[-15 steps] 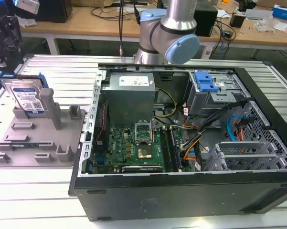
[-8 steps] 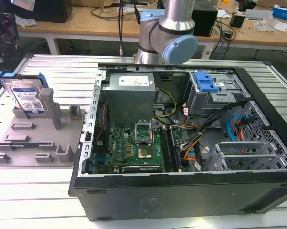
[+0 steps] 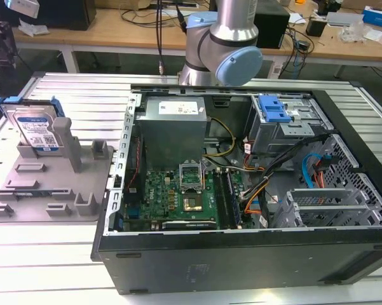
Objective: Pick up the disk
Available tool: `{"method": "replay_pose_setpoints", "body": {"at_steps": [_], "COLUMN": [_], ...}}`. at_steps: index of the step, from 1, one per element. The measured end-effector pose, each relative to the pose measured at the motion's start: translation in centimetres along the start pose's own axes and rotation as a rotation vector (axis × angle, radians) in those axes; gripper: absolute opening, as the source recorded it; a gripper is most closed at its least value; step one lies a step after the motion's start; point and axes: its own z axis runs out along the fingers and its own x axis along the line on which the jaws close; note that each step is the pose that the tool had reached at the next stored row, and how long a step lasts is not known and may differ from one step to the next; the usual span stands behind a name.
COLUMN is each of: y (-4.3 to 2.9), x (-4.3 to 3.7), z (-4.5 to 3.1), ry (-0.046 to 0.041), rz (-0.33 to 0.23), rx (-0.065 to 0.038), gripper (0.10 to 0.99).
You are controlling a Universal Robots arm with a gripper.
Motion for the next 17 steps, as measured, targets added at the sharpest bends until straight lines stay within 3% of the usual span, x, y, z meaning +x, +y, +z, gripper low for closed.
{"method": "replay_pose_setpoints", "body": {"at_steps": [17], "y": [0.07], "x": [0.50], "z": [0.36], "ry": [0.0001], "rz": [-0.001], "rx": [0.000], "gripper": [0.541]}}
